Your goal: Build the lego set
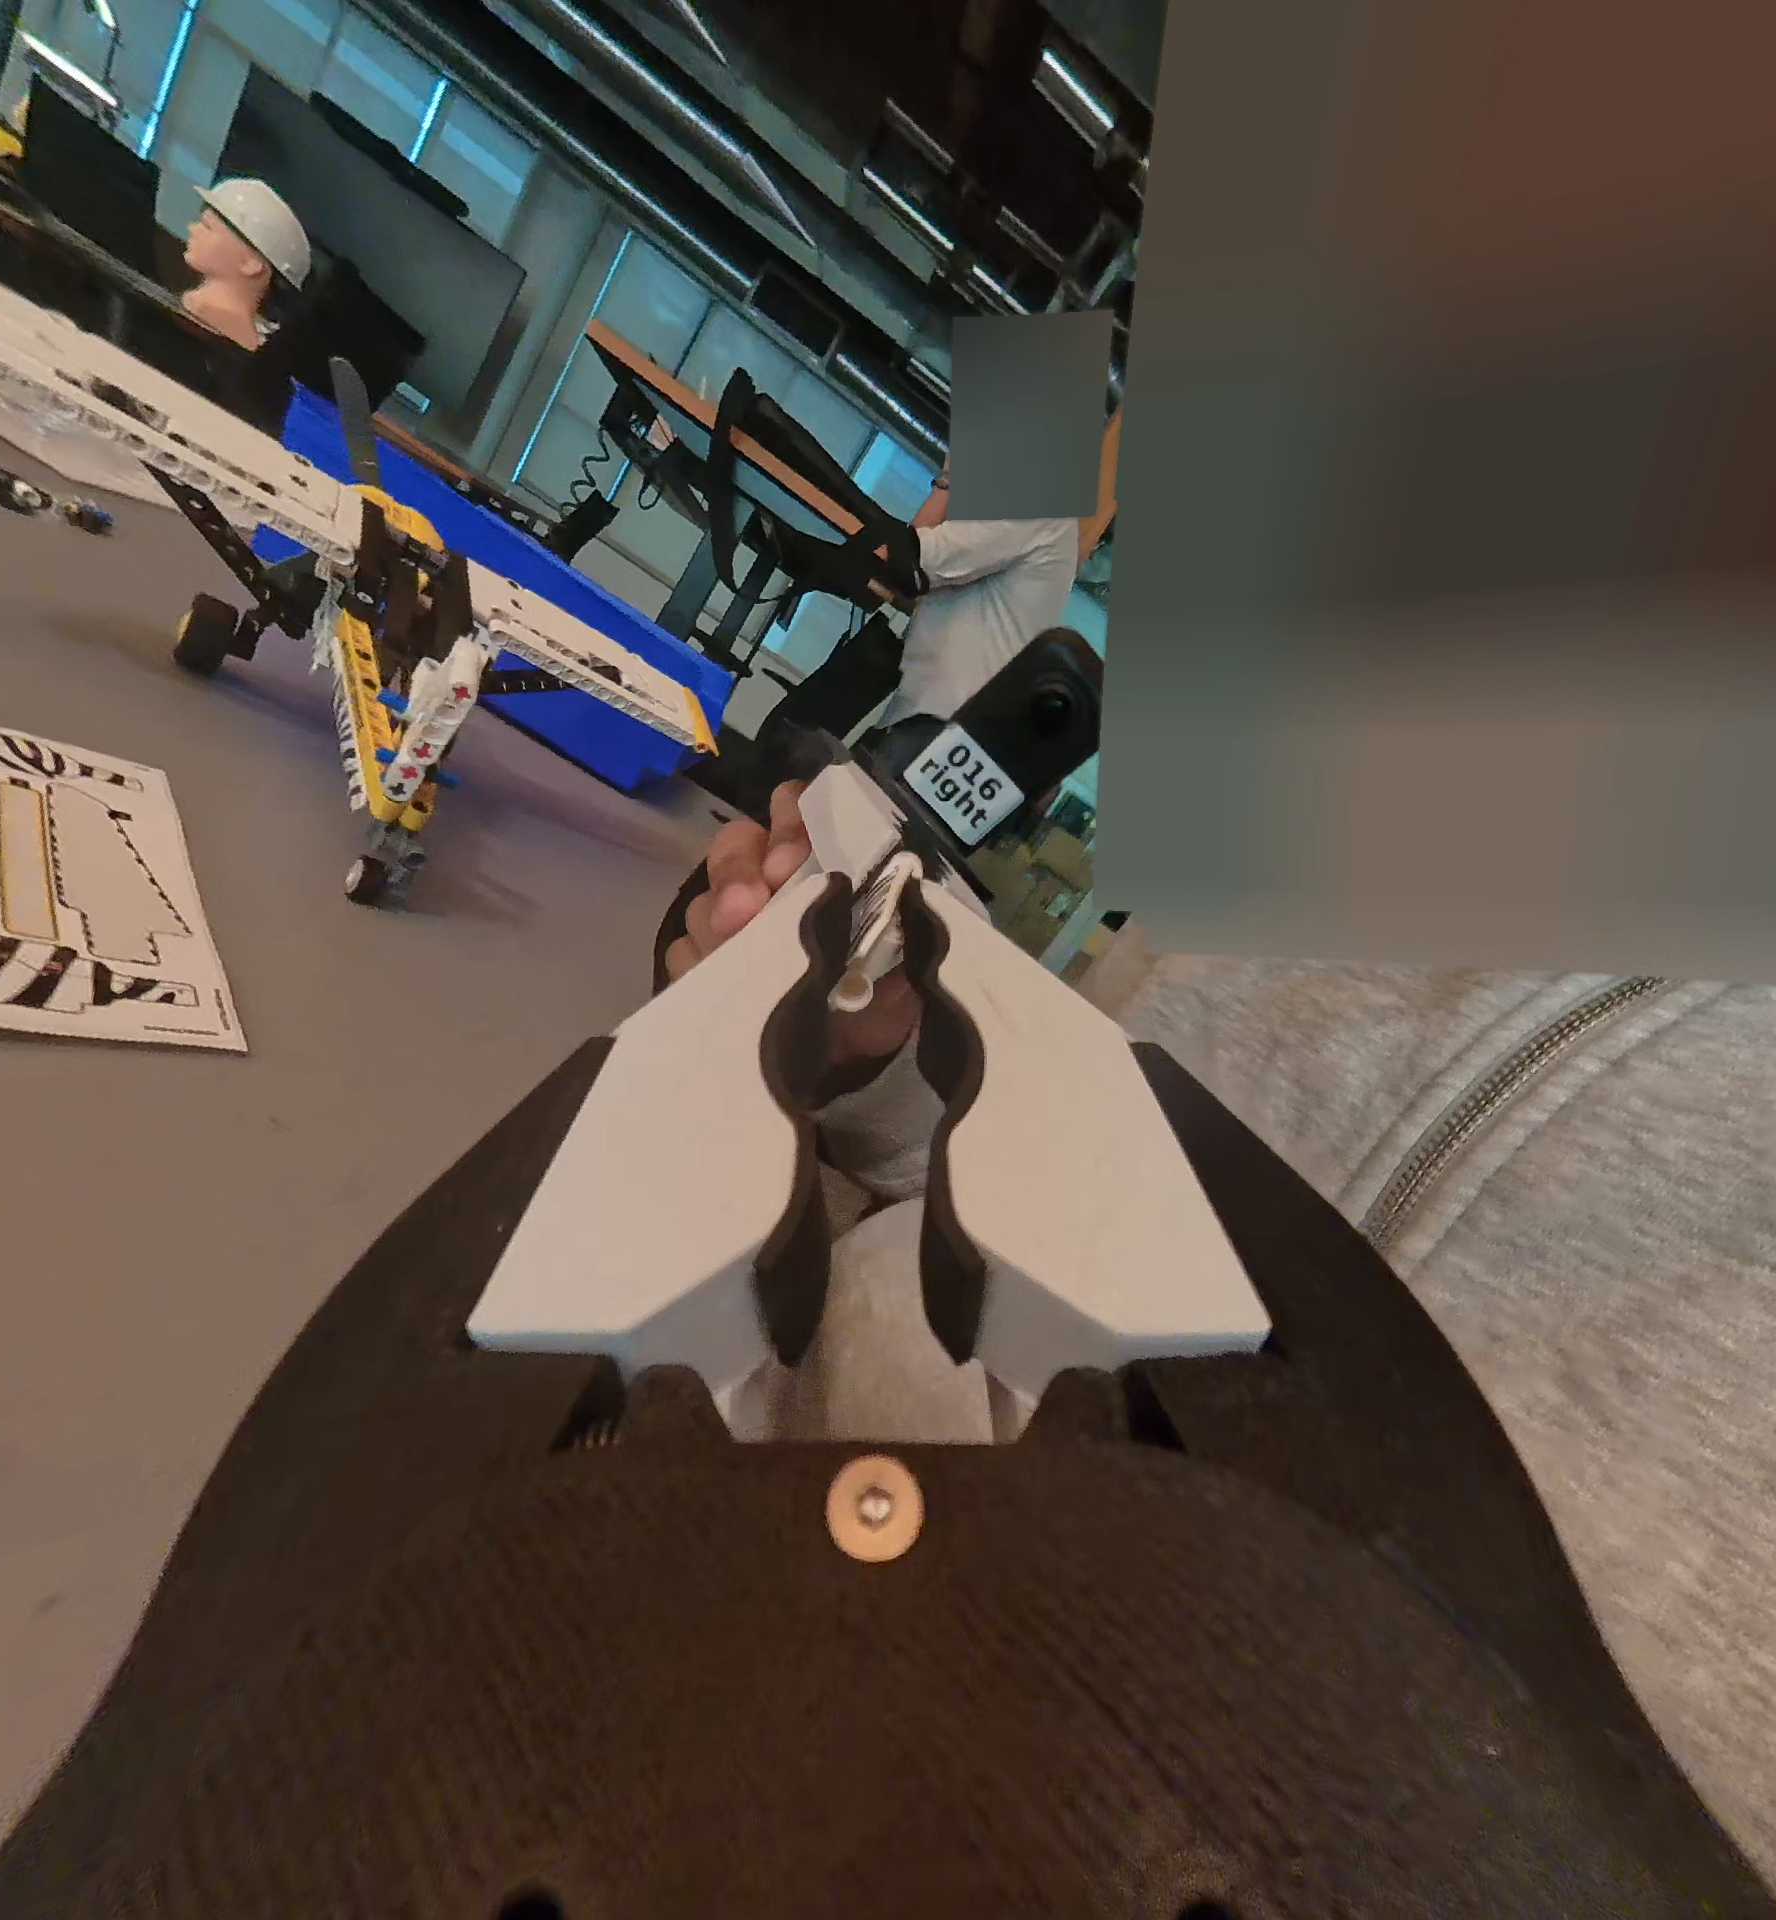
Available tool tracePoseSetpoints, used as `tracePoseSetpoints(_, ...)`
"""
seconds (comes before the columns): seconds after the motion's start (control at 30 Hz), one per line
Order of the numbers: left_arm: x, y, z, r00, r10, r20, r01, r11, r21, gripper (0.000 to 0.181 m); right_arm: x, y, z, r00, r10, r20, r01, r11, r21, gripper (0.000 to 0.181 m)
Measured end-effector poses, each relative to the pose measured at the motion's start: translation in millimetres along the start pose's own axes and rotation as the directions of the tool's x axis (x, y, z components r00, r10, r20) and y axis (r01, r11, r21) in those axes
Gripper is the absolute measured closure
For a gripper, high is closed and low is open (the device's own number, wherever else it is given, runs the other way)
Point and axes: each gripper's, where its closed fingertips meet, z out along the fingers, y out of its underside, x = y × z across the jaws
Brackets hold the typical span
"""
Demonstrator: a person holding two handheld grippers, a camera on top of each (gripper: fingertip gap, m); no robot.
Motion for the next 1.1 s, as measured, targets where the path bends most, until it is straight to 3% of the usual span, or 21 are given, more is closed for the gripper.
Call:
tracePoseSetpoints(0.47, -19, 2, -2, 0.972, -0.223, 0.077, 0.220, 0.975, 0.041, 0.174, 8, 18, 1, 0.972, -0.218, -0.086, 0.202, 0.966, -0.159, 0.173)
tracePoseSetpoints(0.73, -17, 0, -3, 0.975, -0.204, 0.090, 0.200, 0.979, 0.044, 0.174, 9, 14, 3, 0.991, -0.113, -0.079, 0.106, 0.991, -0.082, 0.173)
tracePoseSetpoints(0.97, -14, -7, -6, 0.988, -0.110, 0.109, 0.106, 0.994, 0.041, 0.174, 15, 13, 8, 0.985, -0.110, -0.135, 0.100, 0.992, -0.081, 0.175)
tracePoseSetpoints(1.1, -13, -26, -21, 0.990, -0.108, 0.086, 0.096, 0.987, 0.132, 0.174, 24, -1, 9, 0.987, -0.014, -0.161, 0.010, 1.000, -0.025, 0.179)
